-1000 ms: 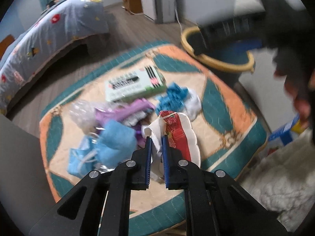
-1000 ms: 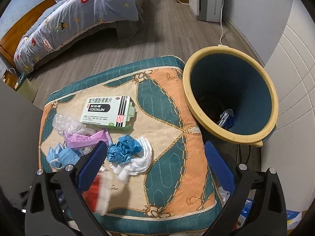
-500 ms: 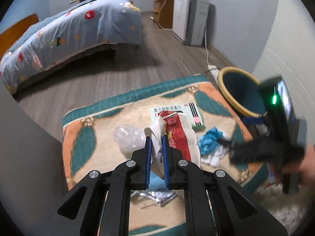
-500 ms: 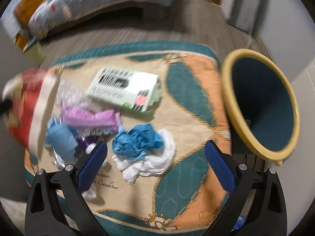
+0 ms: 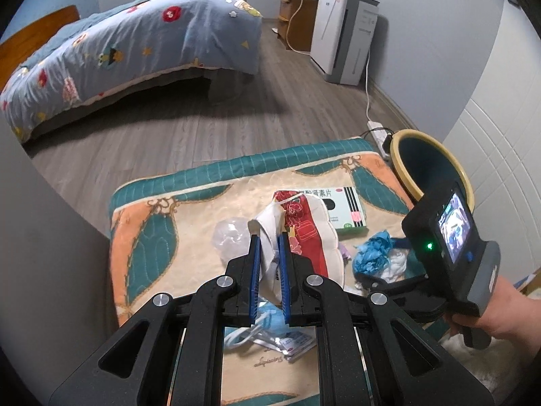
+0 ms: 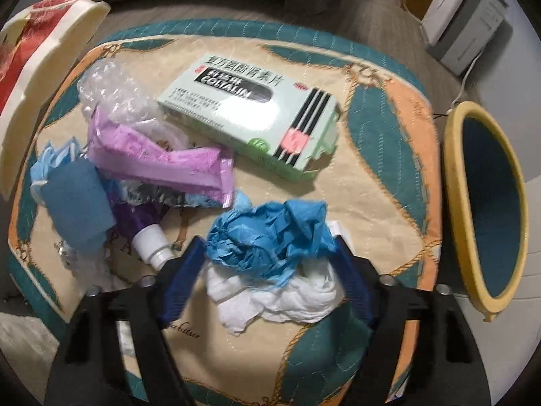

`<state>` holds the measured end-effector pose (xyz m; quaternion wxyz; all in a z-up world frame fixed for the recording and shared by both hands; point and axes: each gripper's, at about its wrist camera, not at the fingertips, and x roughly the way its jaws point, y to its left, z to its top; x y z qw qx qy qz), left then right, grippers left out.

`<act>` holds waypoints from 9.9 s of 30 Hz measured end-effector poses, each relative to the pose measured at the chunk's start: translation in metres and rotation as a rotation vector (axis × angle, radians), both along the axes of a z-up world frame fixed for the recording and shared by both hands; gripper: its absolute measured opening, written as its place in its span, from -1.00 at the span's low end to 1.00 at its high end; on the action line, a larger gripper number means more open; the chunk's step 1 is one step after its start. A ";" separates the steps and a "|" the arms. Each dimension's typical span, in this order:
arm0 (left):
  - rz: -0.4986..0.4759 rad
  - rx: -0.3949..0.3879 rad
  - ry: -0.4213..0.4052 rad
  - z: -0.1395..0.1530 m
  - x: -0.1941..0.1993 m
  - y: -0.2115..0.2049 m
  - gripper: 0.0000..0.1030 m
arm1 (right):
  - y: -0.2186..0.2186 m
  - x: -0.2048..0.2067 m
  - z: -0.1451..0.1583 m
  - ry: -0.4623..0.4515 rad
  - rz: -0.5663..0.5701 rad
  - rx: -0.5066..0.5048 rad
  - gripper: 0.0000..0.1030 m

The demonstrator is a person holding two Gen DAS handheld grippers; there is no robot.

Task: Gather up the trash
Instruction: 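Grasp the blue glove with the right gripper while the left gripper holds the paper cup, then move the blue glove over the bin and open the right gripper, then lower the paper cup into the bin and open the left gripper, then move both tools back over the remaining trash on the cushion, then grasp the clear plastic wrap with the left gripper while the right gripper grasps the COLTALIN box, then carry the COLTALIN box over the bin with the right gripper while the left gripper carries the wrap there, then open the right gripper to drop the box while the left gripper releases the wrap into the bin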

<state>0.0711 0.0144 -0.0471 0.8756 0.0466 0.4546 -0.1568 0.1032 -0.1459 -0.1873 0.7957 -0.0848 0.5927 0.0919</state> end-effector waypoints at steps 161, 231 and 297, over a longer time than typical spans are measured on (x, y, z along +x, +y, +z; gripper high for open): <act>0.156 0.065 0.003 -0.023 0.036 0.035 0.90 | -0.036 0.052 0.069 -0.112 0.023 0.068 0.89; -0.023 0.061 0.009 -0.023 0.073 -0.044 -0.47 | -0.051 0.068 0.061 -0.121 0.122 0.093 0.51; -0.391 0.119 -0.025 -0.073 0.063 -0.333 0.36 | -0.338 0.034 0.045 -0.108 -0.639 0.230 0.52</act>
